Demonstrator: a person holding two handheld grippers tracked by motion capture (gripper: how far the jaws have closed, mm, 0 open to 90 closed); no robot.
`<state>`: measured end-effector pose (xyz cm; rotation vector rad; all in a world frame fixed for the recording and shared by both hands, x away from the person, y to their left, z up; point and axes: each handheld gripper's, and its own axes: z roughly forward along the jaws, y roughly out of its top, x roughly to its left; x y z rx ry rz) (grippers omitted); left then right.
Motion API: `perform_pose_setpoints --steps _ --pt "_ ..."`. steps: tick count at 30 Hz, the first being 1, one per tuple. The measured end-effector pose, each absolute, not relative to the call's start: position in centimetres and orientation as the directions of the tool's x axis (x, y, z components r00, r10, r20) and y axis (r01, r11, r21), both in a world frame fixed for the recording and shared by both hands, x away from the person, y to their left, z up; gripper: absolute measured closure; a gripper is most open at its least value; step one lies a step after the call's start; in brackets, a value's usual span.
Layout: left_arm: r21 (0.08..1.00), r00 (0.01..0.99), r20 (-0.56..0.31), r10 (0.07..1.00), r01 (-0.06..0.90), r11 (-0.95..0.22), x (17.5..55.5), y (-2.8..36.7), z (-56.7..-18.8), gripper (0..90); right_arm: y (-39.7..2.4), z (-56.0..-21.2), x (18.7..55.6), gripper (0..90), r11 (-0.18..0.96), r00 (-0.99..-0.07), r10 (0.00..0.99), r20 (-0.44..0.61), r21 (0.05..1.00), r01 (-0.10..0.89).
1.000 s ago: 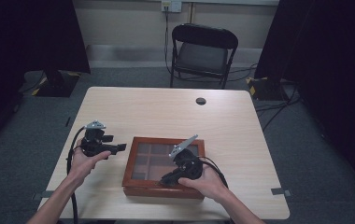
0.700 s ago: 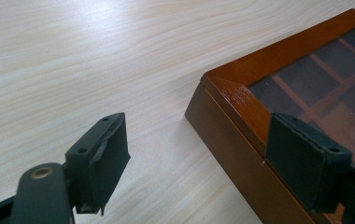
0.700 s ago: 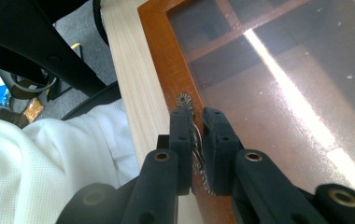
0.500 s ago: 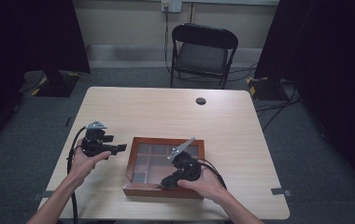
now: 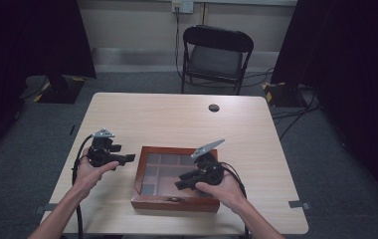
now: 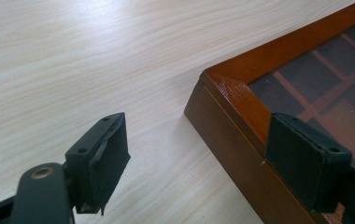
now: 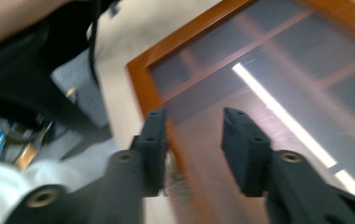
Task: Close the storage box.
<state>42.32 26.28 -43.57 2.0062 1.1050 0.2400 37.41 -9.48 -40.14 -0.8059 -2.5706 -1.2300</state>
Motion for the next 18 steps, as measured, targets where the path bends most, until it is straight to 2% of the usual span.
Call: perform_pose_setpoints --steps 4,6,7,9,10,12,13,14,15,16,17,18 --pt "0.73 0.598 -0.205 0.775 0.621 -0.285 42.3 26.2 -43.5 21.0 -11.6 -39.6 38.1 41.0 0.451 -0.806 0.487 0.337 0.693 0.562" --pt "0.726 0.593 -0.208 0.778 0.626 -0.284 42.3 26.3 -43.5 21.0 -12.8 -39.5 38.3 38.2 0.421 -0.784 0.53 0.324 0.701 0.575" --pt "0.724 0.588 -0.221 0.778 0.633 -0.273 42.3 26.3 -43.5 21.0 -14.1 -39.5 38.4 30.6 0.392 -0.752 0.576 0.321 0.698 0.599" --pt "0.72 0.582 -0.225 0.781 0.639 -0.269 42.2 26.4 -43.5 21.1 -14.6 -39.5 38.5 30.7 0.38 -0.74 0.589 0.323 0.698 0.607" --pt "0.718 0.567 -0.195 0.801 0.639 -0.277 42.0 26.6 -43.4 22.5 -16.3 -39.8 38.7 25.1 0.347 -0.704 0.64 0.308 0.701 0.623" --pt "0.723 0.557 -0.188 0.809 0.636 -0.27 41.8 26.9 -43.3 24.5 -16.9 -39.8 38.8 23.4 0.329 -0.685 0.657 0.314 0.699 0.635" --pt "0.723 0.543 -0.184 0.82 0.64 -0.261 41.6 27.3 -43.3 24.6 -18.8 -40.3 39.1 22.0 0.294 -0.636 0.709 0.303 0.693 0.658" --pt "0.721 0.534 -0.184 0.825 0.644 -0.256 41.5 27.6 -43.3 24.6 -18.8 -40.3 39.1 22.0 0.294 -0.636 0.709 0.303 0.693 0.658" --pt "0.715 0.529 -0.176 0.83 0.648 -0.261 41.5 28.0 -43.4 24.7 -20.2 -40.7 39.4 19.1 0.267 -0.592 0.751 0.293 0.685 0.678" --pt "0.71 0.523 -0.178 0.833 0.654 -0.259 41.3 28.4 -43.5 24.7 -20.2 -40.7 39.4 19.1 0.267 -0.592 0.751 0.293 0.685 0.678" --pt "0.695 0.518 -0.169 0.839 0.666 -0.271 41.2 29.3 -43.9 24.6 -22.0 -41.2 39.8 20.5 0.235 -0.533 0.801 0.273 0.675 0.699" --pt "0.695 0.518 -0.169 0.839 0.666 -0.271 41.2 29.3 -43.9 24.6 -22.5 -41.4 39.9 19.9 0.229 -0.523 0.809 0.27 0.674 0.703"
